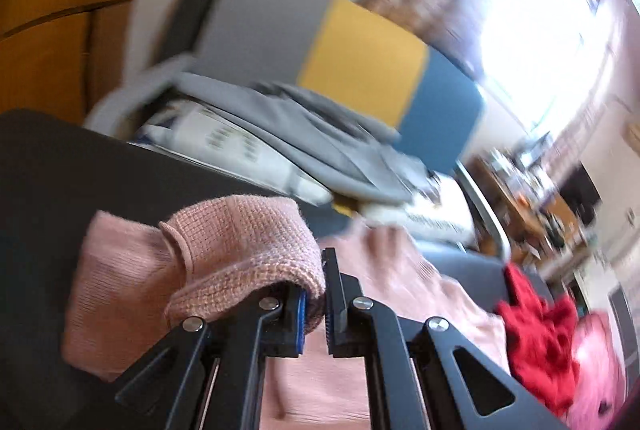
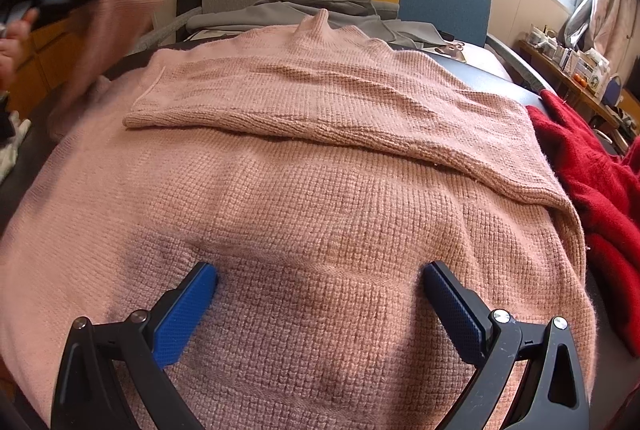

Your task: Fold clothes

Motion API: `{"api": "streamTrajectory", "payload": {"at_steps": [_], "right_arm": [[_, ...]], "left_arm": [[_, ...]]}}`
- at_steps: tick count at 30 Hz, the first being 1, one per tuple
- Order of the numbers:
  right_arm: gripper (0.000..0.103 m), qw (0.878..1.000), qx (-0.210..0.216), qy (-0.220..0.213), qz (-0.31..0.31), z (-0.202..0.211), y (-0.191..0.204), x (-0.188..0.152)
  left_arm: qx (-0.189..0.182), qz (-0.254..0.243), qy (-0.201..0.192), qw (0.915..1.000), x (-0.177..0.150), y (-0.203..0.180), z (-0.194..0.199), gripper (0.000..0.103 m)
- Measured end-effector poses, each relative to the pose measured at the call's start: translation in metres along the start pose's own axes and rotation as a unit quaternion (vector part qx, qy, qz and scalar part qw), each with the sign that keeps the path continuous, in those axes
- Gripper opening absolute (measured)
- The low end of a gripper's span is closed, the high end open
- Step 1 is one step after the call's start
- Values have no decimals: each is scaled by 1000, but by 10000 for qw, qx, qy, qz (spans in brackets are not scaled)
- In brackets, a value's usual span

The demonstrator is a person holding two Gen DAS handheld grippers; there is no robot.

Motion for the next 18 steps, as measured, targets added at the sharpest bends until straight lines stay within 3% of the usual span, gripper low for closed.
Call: {"api": "streamTrajectory", "payload": {"at_steps": [4,8,12,14,18], "right_arm": [[103,9999,94,-28,-40,1,-1,0],[103,9998,200,-52,-81,2,-2,0],[103,9993,344,-66,-123,3,-4,1],[103,9994,332,-37,-94,3,-3,1],[103,9994,337,50,16,5,-1,0]], "left_arm": [[-102,-590,433,9973,-37,-64,-27,5],[-109,-1034,985,9897,-73,-102,-69,6],[-139,-1030,1556,9823,-101,-102,-95,19],[-183,-1090,1747,9784,-108,-100,-98,20],[-365,-1453,1739,9733,-113,-99,-74,22]]}}
Point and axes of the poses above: each gripper's, at about its wrist camera, not at the fingertips, and z roughly against the way its jaws point, y to its left, x to its top, the point moved 10 cm from there along -z, roughly the way its jaws point, and after that the axes turned 12 degrees about y, right-handed, at the moved point
